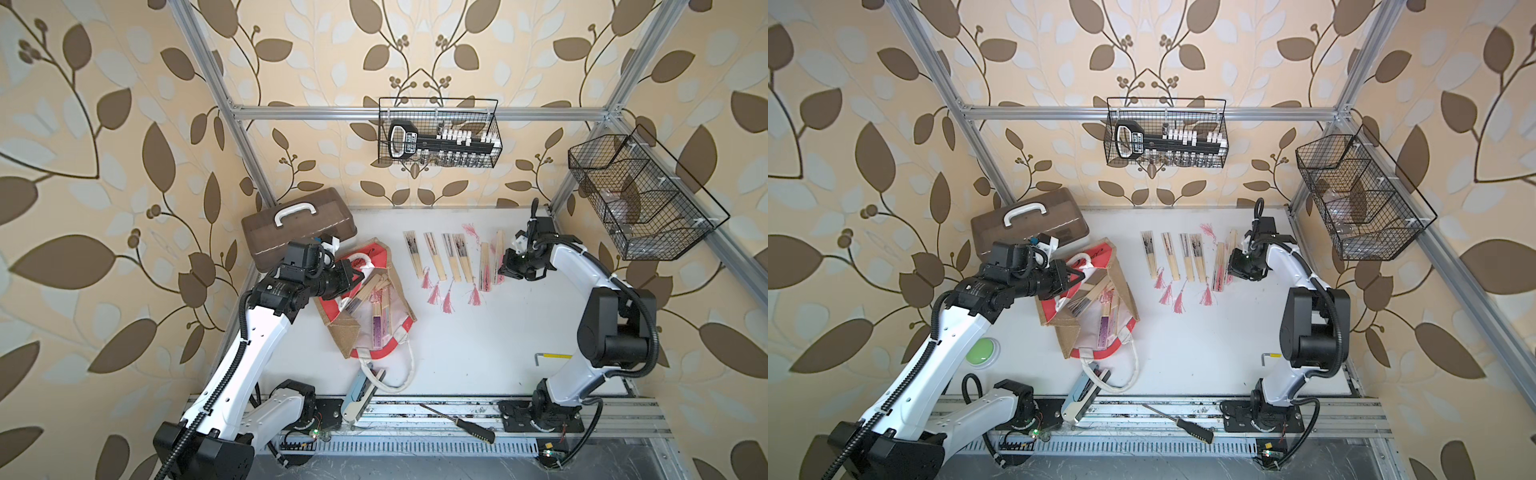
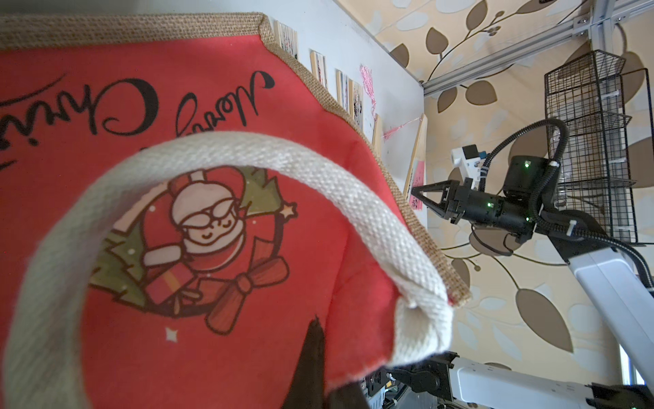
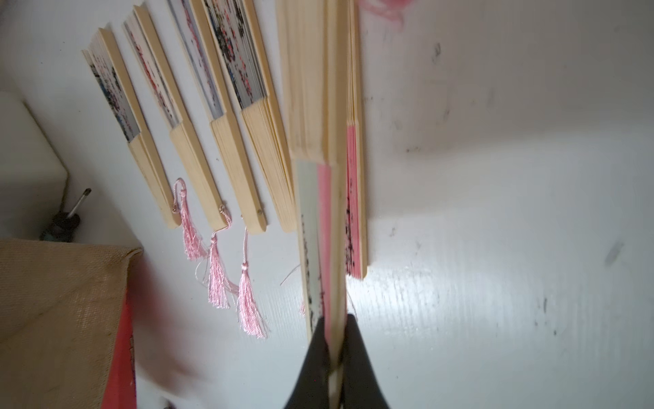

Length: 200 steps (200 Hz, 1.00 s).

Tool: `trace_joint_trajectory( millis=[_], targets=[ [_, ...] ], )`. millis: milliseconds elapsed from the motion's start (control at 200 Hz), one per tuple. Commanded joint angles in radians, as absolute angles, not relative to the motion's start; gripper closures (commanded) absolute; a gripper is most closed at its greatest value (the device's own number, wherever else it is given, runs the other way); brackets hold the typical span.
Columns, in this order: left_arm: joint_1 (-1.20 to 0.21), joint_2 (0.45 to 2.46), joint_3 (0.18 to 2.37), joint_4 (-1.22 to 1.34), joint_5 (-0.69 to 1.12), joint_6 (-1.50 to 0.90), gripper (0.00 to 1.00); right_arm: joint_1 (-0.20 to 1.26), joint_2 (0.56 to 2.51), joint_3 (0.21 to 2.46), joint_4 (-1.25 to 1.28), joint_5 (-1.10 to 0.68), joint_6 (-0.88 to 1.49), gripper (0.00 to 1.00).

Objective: Take out the folding fans from the tote bags
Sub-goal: Place the folding fan at the center of the board.

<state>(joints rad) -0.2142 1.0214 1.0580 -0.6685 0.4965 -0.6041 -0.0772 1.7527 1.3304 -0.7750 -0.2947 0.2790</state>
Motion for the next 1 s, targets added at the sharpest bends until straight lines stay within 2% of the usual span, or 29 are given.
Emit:
trace_joint_trajectory(
  millis=[0,270,495,995],
  targets=[
    [-0.204,1.023,1.075,-0.677,0.511,-0.568,1.00,-0.084,1.813,1.384,-0.869,-0.217,0.195,0.93],
    [-0.195,1.038,1.079,-0.677,0.525,-0.557,1.00,-0.118,1.869,1.340,-0.848,-0.142,0.191,0.93],
    [-0.193,1.043,1.074,-0.669,0.531,-0.557,1.00,-0.120,1.888,1.266,-0.791,-0.164,0.186,0.92],
    [-0.193,1.042,1.071,-0.667,0.536,-0.564,1.00,-0.085,1.961,1.330,-0.765,-0.160,0.177,0.89]
  ],
)
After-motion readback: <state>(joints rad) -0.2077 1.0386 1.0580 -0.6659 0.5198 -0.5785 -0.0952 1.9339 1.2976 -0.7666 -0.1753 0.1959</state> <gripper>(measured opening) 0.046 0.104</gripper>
